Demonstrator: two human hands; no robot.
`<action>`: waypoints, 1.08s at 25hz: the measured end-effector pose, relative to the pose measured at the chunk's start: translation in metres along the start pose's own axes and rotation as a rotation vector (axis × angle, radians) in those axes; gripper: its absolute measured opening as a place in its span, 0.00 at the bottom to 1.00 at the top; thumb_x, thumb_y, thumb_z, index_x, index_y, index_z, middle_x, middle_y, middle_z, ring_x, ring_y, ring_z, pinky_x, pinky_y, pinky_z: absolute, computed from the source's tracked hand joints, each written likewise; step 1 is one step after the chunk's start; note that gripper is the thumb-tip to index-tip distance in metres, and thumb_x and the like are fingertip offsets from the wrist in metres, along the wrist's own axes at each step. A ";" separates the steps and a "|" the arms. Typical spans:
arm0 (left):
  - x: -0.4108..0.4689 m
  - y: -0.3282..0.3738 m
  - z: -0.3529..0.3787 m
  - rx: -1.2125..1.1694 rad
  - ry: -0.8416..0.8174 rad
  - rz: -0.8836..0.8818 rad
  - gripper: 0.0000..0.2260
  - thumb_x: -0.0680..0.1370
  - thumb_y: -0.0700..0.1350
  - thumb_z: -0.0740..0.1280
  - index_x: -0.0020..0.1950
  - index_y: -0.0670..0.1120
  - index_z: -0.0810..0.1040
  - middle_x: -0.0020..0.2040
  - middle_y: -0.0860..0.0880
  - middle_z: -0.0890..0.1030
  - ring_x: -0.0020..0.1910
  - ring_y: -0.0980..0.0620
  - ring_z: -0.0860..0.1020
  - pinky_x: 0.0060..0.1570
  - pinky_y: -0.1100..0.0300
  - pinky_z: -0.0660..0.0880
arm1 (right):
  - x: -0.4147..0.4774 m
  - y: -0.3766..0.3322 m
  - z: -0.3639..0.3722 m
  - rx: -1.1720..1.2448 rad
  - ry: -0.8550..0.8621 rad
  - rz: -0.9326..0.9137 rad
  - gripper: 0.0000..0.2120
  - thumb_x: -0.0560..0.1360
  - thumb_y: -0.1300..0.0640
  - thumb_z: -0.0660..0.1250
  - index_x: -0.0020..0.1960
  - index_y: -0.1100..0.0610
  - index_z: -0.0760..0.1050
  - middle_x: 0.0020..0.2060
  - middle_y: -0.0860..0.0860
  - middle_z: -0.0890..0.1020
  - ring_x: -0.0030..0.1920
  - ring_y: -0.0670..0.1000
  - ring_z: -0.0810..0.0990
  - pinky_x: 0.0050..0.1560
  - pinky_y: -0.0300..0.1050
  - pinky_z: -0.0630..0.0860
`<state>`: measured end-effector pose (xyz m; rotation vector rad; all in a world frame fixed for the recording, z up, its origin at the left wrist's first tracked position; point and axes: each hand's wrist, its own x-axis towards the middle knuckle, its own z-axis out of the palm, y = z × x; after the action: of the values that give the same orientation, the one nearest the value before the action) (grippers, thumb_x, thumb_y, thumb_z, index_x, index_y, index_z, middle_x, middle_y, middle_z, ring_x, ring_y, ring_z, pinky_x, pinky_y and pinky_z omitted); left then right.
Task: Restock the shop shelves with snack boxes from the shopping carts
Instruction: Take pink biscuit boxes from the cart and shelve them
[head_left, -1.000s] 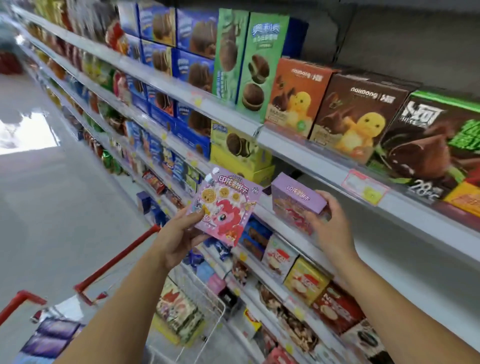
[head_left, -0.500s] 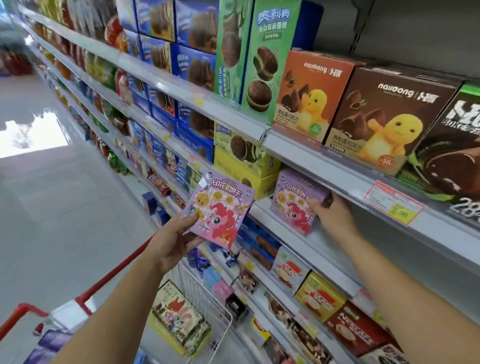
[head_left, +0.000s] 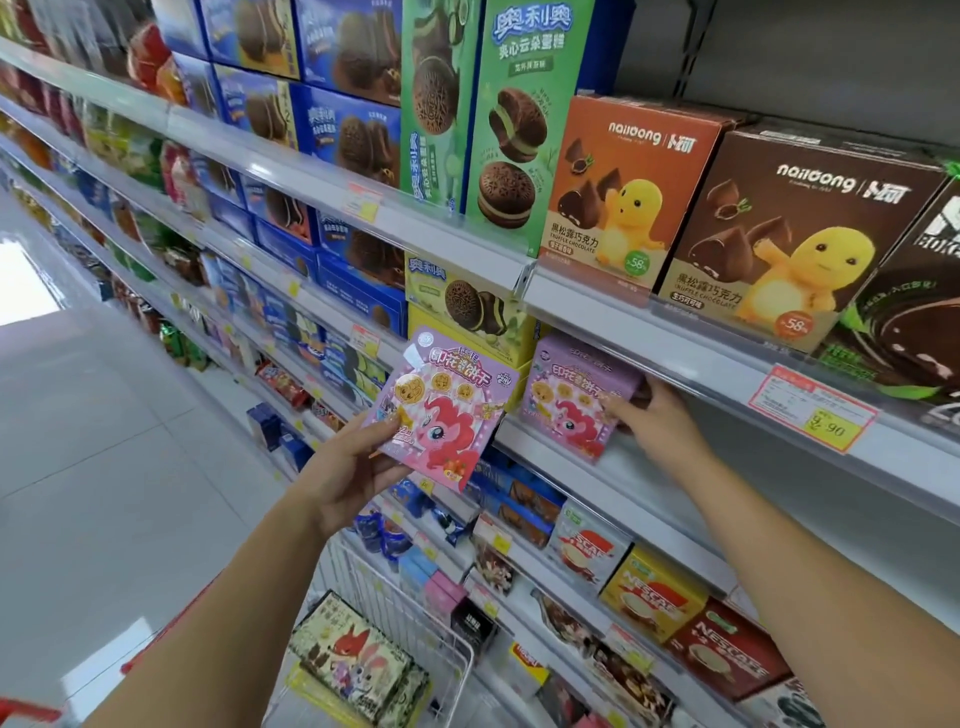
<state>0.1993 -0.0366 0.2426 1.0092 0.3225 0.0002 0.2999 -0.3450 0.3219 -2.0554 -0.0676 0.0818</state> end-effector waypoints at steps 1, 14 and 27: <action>0.001 -0.001 0.000 -0.011 0.003 -0.011 0.28 0.69 0.45 0.72 0.69 0.42 0.74 0.56 0.42 0.83 0.49 0.42 0.82 0.48 0.51 0.82 | 0.004 0.000 0.002 -0.006 -0.016 0.001 0.07 0.78 0.54 0.67 0.53 0.54 0.72 0.42 0.45 0.80 0.49 0.49 0.79 0.54 0.45 0.71; 0.001 -0.047 0.072 0.159 -0.287 -0.257 0.24 0.73 0.41 0.69 0.69 0.43 0.73 0.59 0.38 0.82 0.52 0.41 0.84 0.50 0.50 0.82 | -0.060 0.030 -0.008 0.127 -0.154 0.006 0.15 0.80 0.44 0.59 0.64 0.47 0.71 0.48 0.45 0.83 0.49 0.48 0.83 0.47 0.41 0.79; 0.023 -0.052 0.160 0.481 -0.159 0.150 0.08 0.80 0.41 0.67 0.58 0.48 0.78 0.56 0.42 0.80 0.53 0.45 0.82 0.53 0.51 0.81 | -0.053 0.085 -0.131 0.569 0.098 0.170 0.29 0.52 0.49 0.83 0.48 0.60 0.79 0.43 0.57 0.85 0.36 0.53 0.85 0.31 0.48 0.82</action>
<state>0.2560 -0.1940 0.2722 1.5000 0.0986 -0.0227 0.2594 -0.5044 0.3088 -1.4902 0.1742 0.0932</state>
